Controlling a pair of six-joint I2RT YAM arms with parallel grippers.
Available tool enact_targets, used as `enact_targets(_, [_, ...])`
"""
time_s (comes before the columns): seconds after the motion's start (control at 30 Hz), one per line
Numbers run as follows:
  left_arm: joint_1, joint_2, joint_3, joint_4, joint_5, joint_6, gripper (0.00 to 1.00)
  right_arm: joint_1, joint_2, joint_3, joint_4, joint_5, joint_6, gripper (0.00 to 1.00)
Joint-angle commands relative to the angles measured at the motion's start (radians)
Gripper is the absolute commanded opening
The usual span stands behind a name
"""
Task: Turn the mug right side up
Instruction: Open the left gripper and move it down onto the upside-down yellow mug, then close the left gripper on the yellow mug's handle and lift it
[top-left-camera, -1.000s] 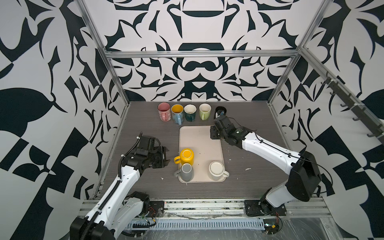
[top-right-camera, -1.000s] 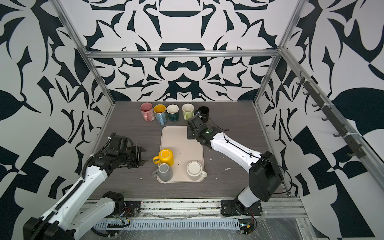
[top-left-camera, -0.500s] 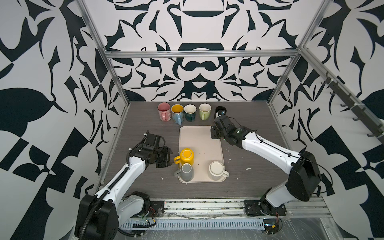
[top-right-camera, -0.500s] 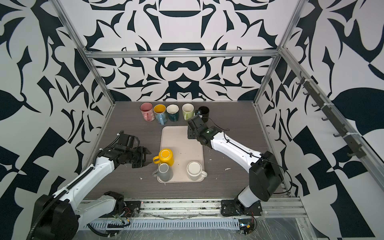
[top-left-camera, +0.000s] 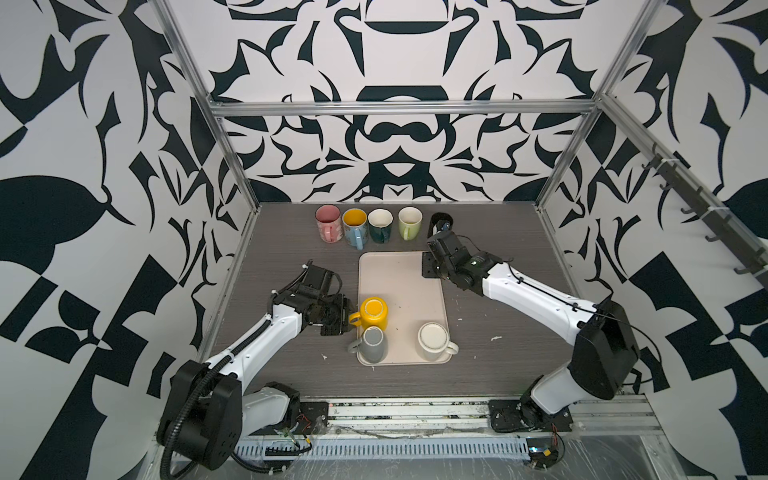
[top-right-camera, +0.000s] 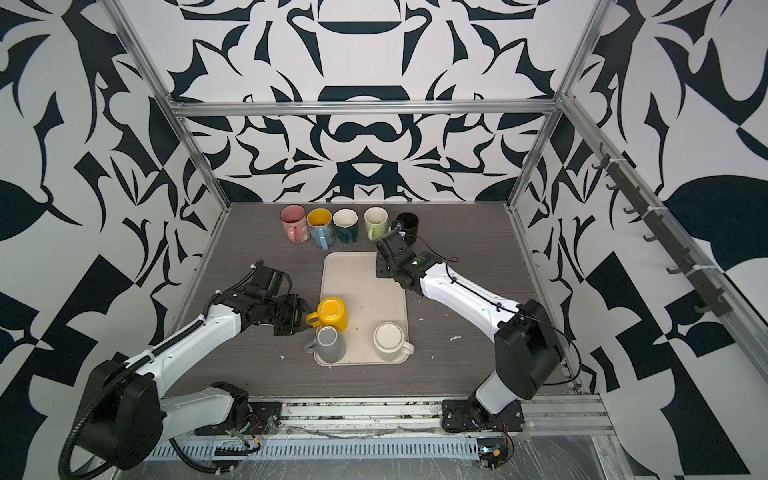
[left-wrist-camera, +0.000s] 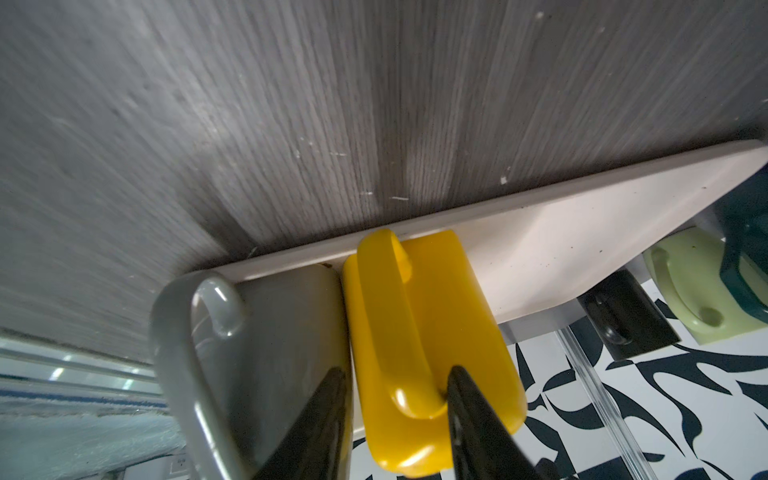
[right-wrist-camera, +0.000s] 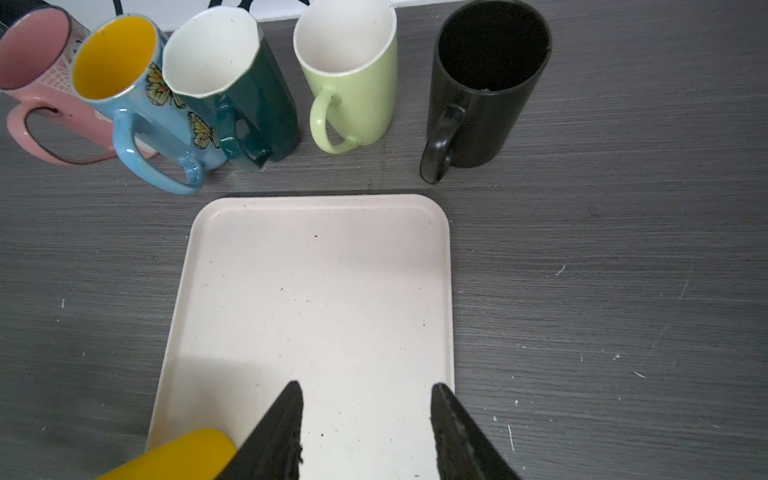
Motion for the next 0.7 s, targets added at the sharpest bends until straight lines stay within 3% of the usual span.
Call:
enact_targets(0.0, [-0.007, 0.036, 0.040, 0.016, 0.023, -0.018, 0.40, -0.007, -0.010, 0.009, 0.001, 0.005, 0.009, 0.54])
enact_targets(0.67, [-0.016, 0.149, 0.053, 0.051, 0.057, 0.006, 0.21, -0.024, 0.005, 0.006, -0.003, -0.003, 0.016, 0.54])
